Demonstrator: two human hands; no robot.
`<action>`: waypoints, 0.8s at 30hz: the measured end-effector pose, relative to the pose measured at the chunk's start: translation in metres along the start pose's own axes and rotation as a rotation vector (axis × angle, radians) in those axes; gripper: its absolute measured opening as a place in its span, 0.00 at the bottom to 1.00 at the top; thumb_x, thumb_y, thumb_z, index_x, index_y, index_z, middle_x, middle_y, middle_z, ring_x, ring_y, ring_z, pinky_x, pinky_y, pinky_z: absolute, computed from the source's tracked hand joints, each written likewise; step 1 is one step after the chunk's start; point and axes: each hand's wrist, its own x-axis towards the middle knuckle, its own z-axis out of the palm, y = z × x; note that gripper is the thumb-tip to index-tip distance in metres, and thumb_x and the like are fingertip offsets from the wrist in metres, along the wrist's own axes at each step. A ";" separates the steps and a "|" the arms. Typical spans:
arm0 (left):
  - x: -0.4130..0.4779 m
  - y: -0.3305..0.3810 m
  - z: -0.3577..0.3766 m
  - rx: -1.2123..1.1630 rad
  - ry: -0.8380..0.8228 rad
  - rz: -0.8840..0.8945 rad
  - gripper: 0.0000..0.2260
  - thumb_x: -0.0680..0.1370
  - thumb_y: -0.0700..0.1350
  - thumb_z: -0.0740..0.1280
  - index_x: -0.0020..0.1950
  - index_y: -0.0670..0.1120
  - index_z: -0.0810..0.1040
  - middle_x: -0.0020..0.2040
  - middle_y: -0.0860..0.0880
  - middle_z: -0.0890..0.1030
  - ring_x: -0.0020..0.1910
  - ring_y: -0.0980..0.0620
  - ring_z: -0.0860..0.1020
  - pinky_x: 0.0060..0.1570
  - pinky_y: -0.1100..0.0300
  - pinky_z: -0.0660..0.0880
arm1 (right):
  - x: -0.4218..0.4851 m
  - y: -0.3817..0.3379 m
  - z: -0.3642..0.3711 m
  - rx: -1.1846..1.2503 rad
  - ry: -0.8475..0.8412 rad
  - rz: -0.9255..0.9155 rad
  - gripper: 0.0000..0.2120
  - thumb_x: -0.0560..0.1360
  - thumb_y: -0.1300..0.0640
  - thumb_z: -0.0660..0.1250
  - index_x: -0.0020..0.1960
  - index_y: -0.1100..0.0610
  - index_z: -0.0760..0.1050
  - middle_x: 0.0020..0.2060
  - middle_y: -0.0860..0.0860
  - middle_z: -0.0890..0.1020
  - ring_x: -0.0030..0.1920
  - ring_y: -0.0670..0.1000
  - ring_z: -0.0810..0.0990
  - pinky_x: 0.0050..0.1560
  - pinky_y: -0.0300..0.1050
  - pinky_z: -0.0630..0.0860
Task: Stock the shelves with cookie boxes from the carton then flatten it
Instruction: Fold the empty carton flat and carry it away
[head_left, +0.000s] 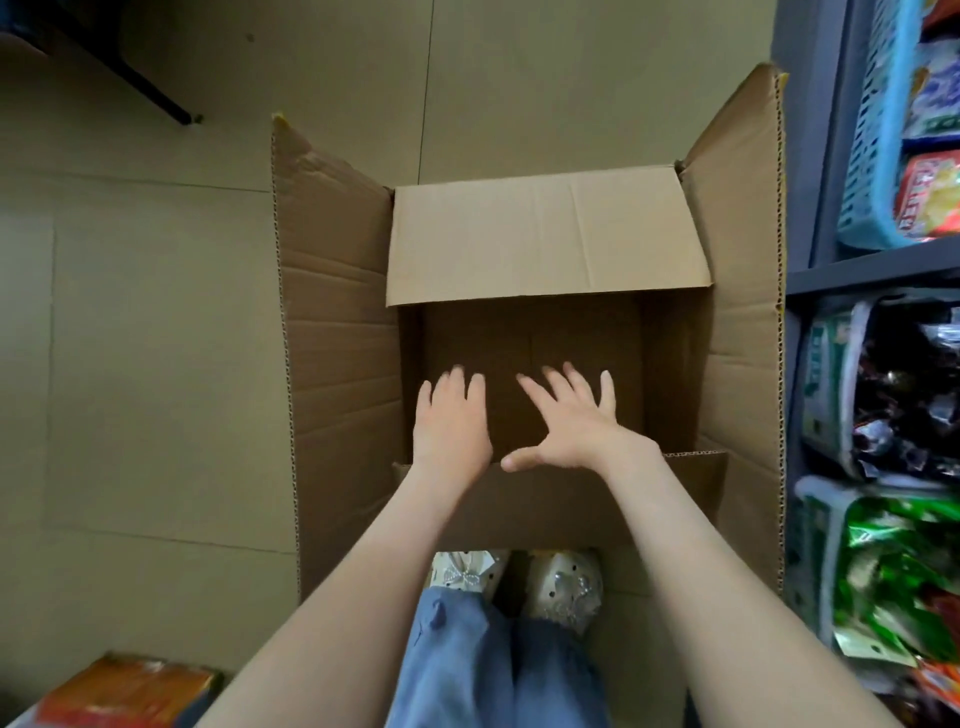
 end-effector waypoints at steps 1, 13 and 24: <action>-0.006 -0.005 0.002 -0.011 0.085 -0.013 0.30 0.77 0.43 0.64 0.76 0.43 0.56 0.77 0.40 0.55 0.76 0.44 0.53 0.74 0.49 0.48 | 0.002 -0.002 0.002 -0.034 -0.001 0.006 0.48 0.68 0.29 0.63 0.77 0.44 0.42 0.78 0.52 0.44 0.76 0.56 0.36 0.69 0.65 0.29; -0.025 -0.060 -0.039 -0.432 0.515 -0.611 0.40 0.73 0.44 0.67 0.77 0.43 0.45 0.75 0.36 0.54 0.66 0.35 0.66 0.67 0.45 0.60 | 0.025 -0.065 -0.013 -0.202 0.668 0.054 0.47 0.76 0.49 0.63 0.75 0.52 0.28 0.76 0.56 0.36 0.75 0.57 0.33 0.69 0.59 0.28; -0.027 -0.028 -0.037 -0.615 0.593 -0.361 0.24 0.78 0.41 0.61 0.73 0.39 0.62 0.64 0.39 0.74 0.58 0.38 0.76 0.56 0.49 0.72 | 0.041 -0.049 0.015 -0.016 0.418 0.121 0.30 0.80 0.42 0.51 0.77 0.56 0.53 0.76 0.55 0.55 0.77 0.53 0.47 0.73 0.59 0.37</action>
